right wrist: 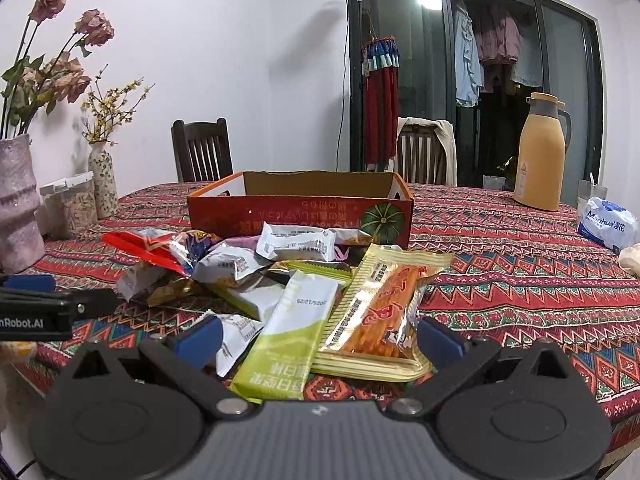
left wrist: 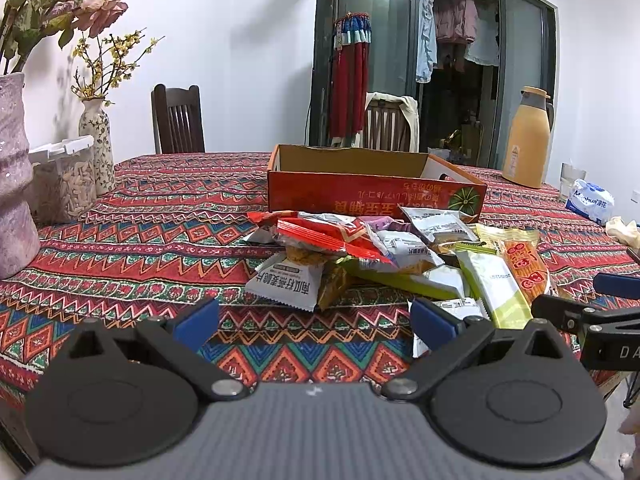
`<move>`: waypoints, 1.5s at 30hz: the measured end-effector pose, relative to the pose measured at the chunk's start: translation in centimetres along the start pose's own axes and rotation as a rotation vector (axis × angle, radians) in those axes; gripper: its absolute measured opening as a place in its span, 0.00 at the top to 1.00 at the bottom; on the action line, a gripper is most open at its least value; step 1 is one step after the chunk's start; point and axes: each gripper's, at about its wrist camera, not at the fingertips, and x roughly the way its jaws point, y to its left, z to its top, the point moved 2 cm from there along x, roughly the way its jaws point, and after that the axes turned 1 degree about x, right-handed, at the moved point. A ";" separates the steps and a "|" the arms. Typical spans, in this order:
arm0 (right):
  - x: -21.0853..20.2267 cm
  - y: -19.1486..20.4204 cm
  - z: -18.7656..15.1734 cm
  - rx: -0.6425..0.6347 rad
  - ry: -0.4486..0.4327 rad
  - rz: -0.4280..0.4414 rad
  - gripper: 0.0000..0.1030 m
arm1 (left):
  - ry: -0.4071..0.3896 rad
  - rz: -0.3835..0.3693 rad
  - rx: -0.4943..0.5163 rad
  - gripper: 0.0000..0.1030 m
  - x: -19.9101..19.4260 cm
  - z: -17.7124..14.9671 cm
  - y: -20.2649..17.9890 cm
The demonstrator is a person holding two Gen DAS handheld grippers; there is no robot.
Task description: Organize snacks
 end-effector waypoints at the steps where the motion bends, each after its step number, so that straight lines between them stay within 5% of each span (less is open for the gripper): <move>1: 0.0 0.0 0.0 0.000 0.000 0.000 0.00 | 0.000 -0.001 0.000 0.00 0.0 0.0 0.0; 45: 0.3 -0.2 -0.4 0.012 0.014 -0.002 0.00 | -0.005 -0.037 0.001 0.00 -0.1 -0.2 -0.3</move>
